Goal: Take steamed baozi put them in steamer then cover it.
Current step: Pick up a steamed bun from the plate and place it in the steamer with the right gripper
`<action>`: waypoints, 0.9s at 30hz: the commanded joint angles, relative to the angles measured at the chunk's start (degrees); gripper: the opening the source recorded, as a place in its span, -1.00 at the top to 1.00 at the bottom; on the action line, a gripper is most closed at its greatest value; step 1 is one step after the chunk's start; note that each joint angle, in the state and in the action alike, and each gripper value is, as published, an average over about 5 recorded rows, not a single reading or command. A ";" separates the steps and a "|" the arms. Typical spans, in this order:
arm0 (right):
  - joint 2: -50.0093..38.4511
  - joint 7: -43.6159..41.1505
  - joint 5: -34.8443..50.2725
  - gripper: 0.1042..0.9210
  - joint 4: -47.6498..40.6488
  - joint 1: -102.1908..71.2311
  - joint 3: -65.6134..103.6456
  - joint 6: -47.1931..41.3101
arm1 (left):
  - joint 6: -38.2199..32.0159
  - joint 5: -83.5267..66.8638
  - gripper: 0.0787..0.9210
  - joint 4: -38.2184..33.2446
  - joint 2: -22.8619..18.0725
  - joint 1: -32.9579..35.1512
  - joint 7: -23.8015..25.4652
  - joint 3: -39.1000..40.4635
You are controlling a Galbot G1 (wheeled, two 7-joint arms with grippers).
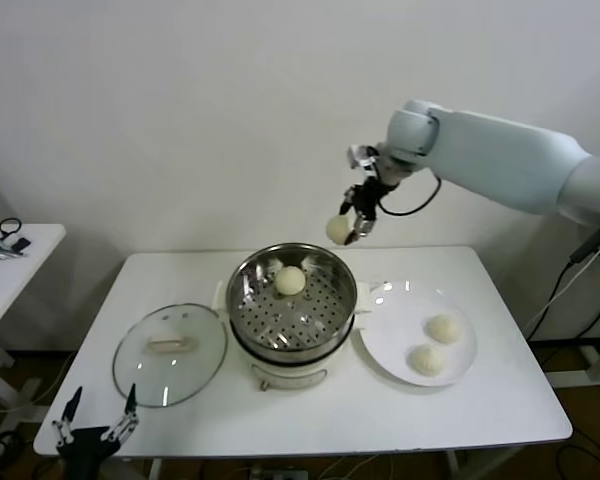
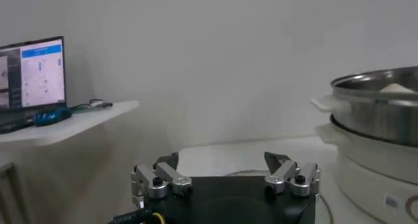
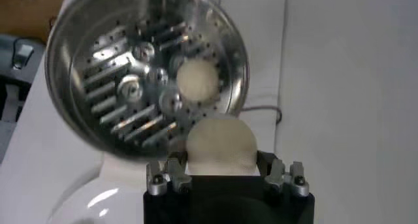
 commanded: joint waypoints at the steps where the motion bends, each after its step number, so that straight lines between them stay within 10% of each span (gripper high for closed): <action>1: 9.35 2.23 7.03 -0.43 0.55 3.14 -2.41 -2.38 | 0.05 -0.10 -0.77 -1.60 0.36 0.21 -0.05 0.22; 27: 17.16 7.27 3.01 -0.43 -2.14 -13.02 -3.46 -4.35 | -0.23 1.71 -0.77 -0.93 1.09 -0.12 -1.23 0.16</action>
